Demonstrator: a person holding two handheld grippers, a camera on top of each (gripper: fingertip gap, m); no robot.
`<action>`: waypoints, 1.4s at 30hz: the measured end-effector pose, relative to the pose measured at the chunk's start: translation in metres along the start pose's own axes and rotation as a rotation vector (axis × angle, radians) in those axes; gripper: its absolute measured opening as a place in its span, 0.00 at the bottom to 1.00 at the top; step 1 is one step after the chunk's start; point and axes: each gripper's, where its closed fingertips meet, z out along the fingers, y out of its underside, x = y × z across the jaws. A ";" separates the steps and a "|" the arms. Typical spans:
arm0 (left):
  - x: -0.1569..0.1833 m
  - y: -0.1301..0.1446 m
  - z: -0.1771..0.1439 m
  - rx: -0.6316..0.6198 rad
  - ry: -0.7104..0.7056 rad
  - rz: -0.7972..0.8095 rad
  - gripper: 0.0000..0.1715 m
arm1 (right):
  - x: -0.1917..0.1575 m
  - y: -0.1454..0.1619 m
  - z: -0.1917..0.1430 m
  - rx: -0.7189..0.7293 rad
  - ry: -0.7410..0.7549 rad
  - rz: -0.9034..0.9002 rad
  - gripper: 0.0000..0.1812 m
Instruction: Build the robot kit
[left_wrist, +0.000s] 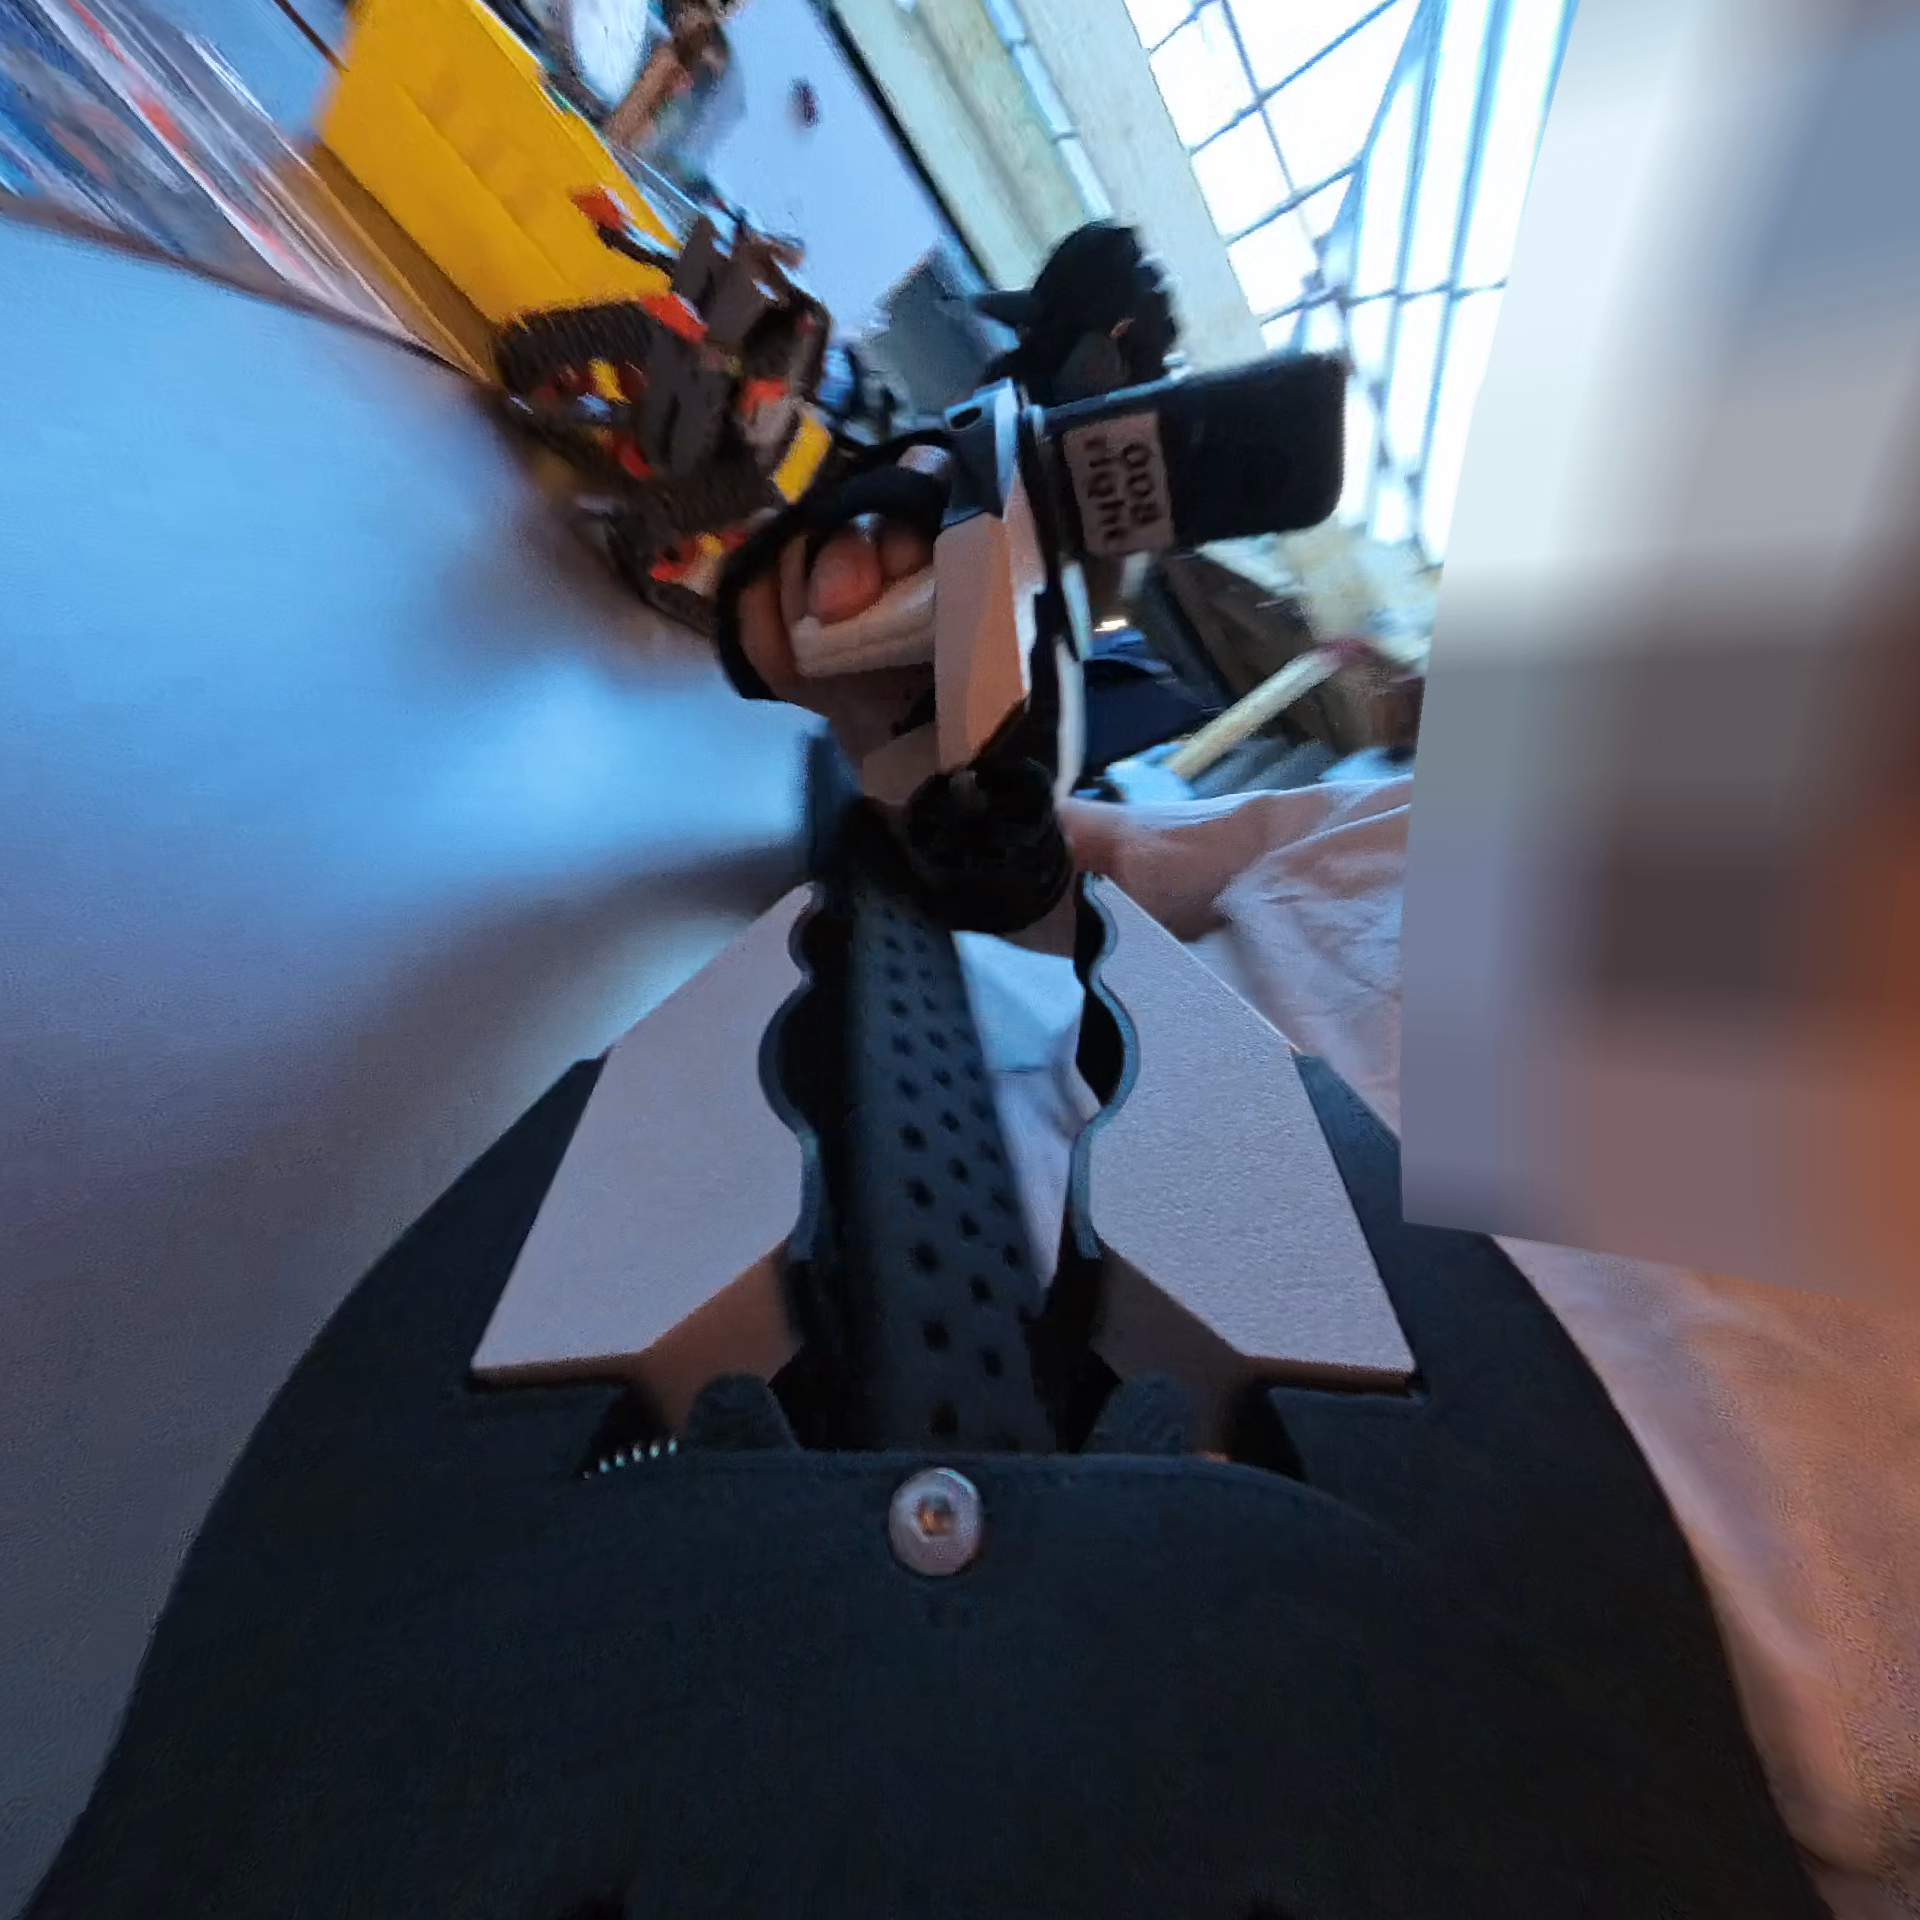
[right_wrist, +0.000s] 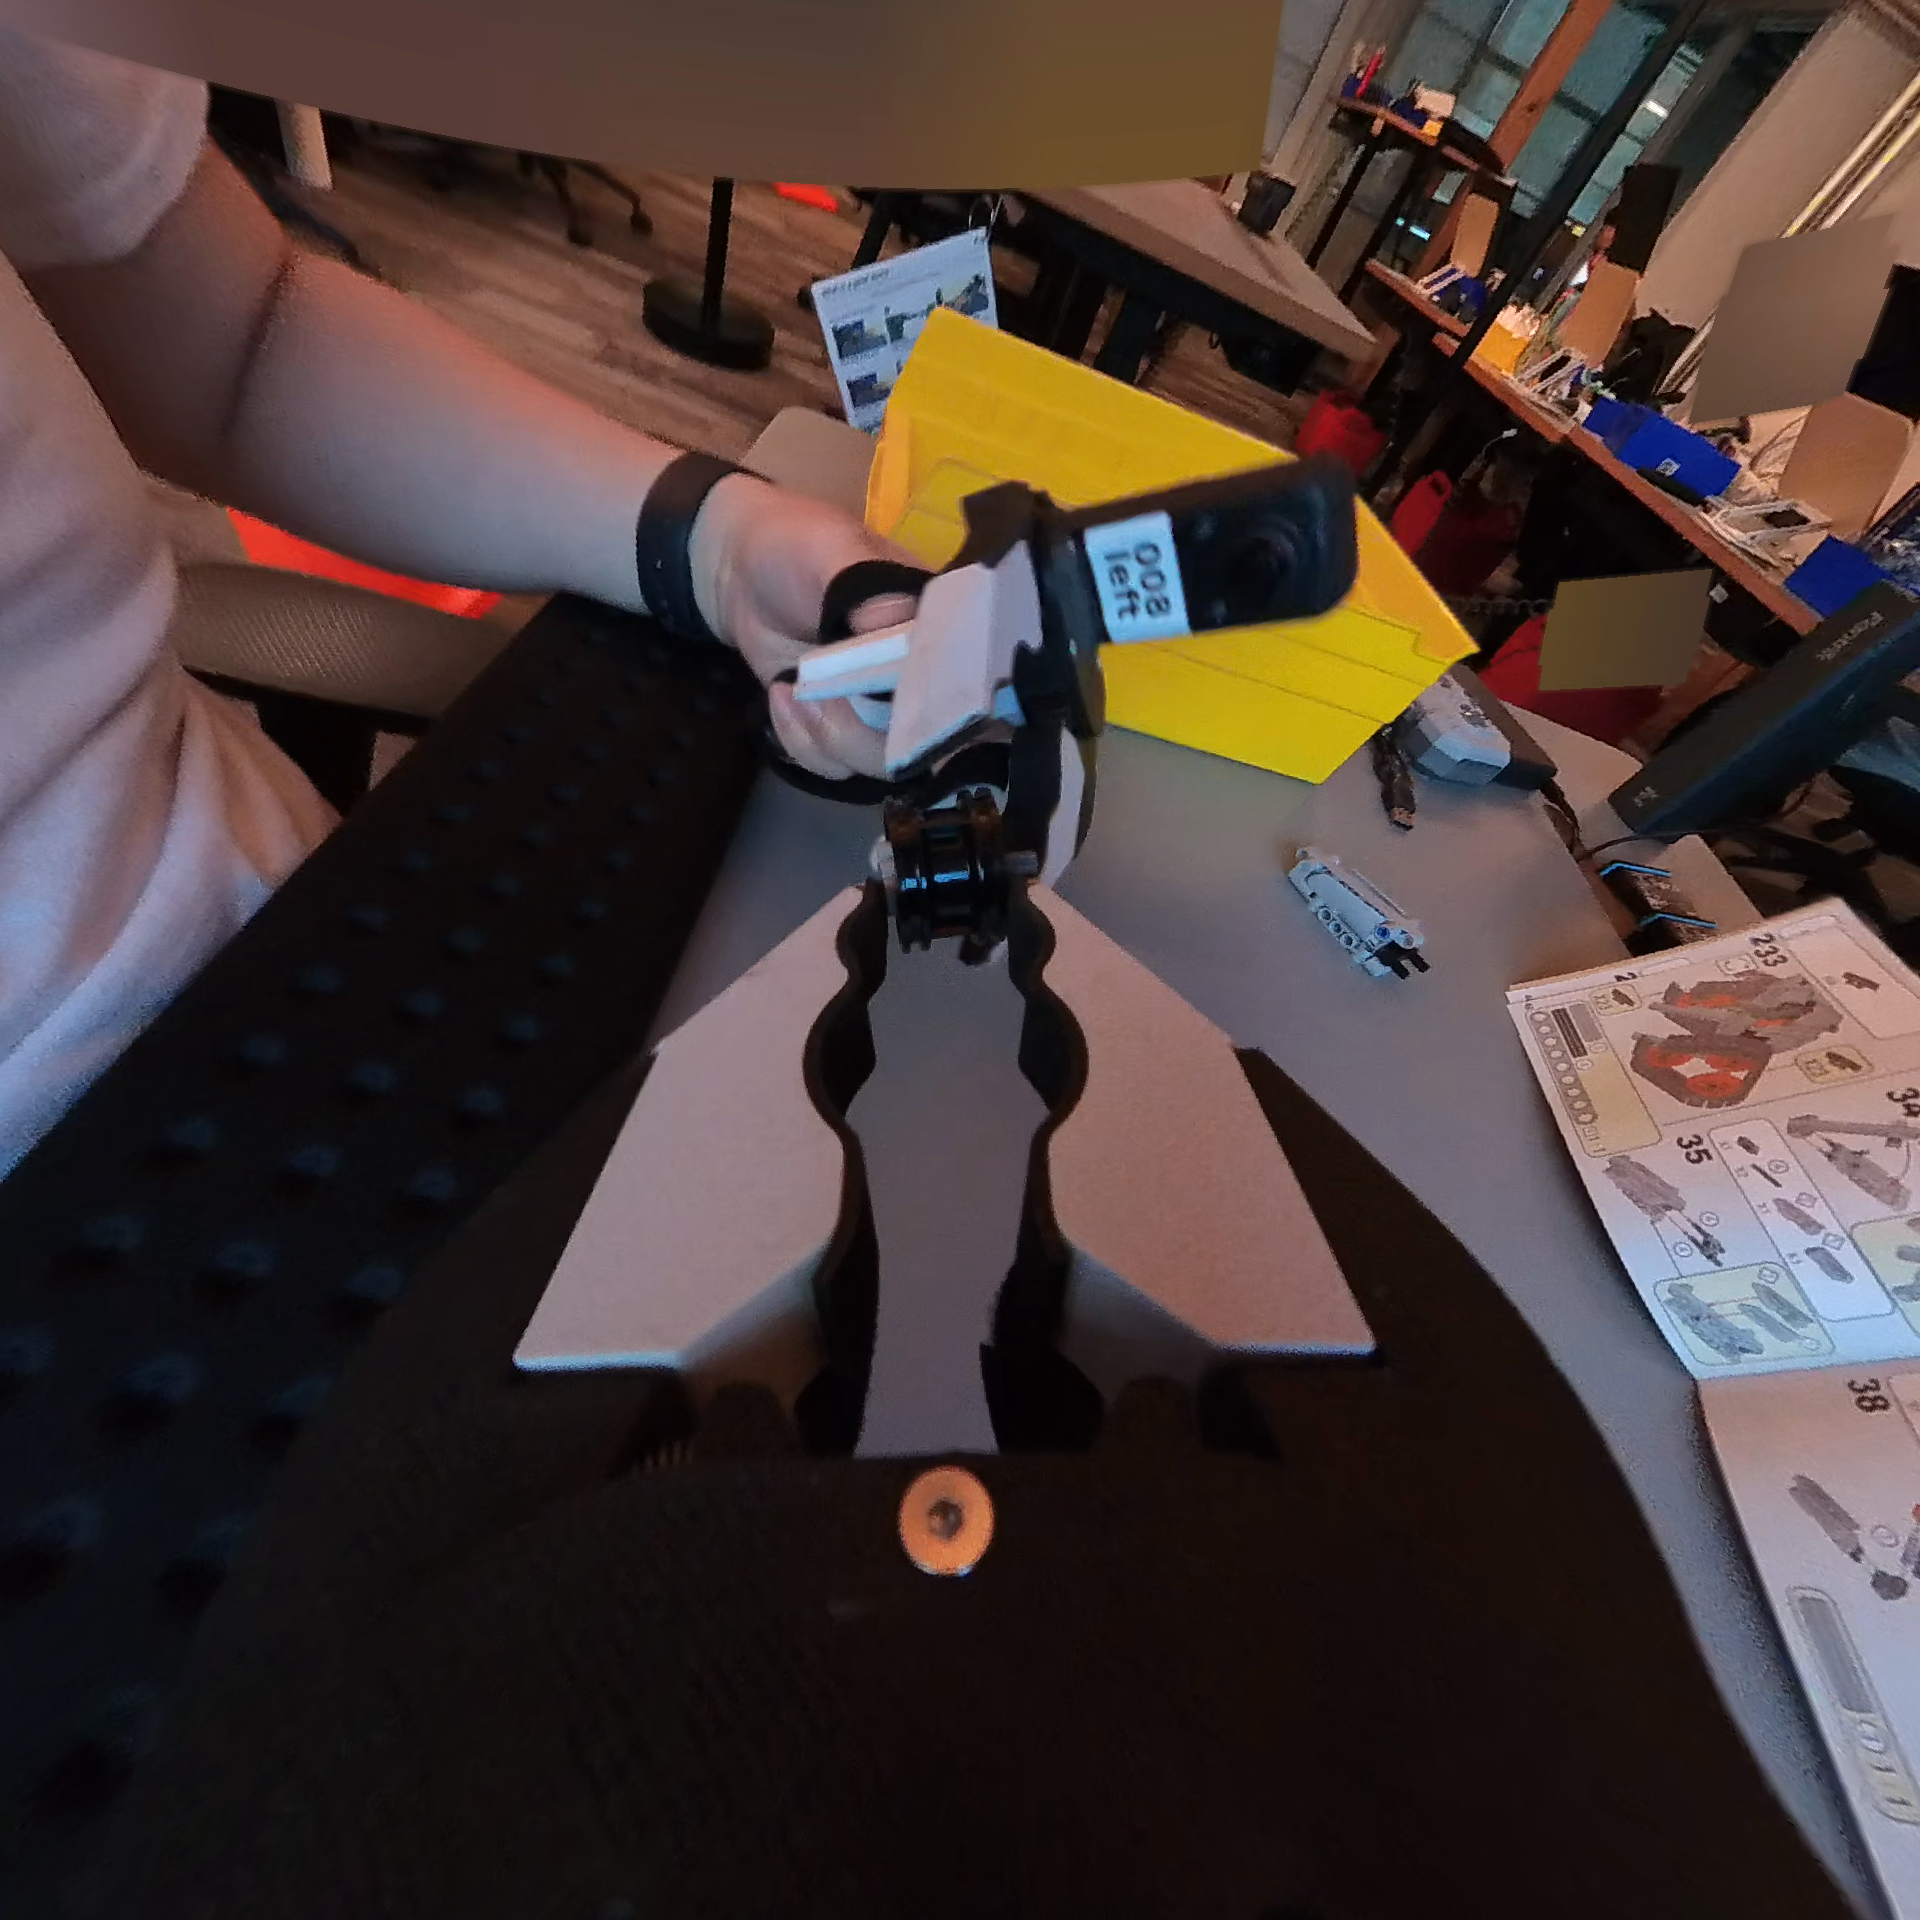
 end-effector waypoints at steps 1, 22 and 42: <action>-0.004 0.000 -0.002 0.002 -0.071 0.085 0.28 | 0.002 -0.001 -0.002 0.013 0.001 0.020 0.12; -0.013 -0.012 -0.007 0.013 -0.503 0.640 0.11 | 0.020 0.013 0.003 0.096 -0.072 0.438 0.12; -0.014 -0.017 -0.015 0.060 -0.434 0.496 0.11 | 0.022 0.016 0.011 0.160 -0.187 0.812 0.12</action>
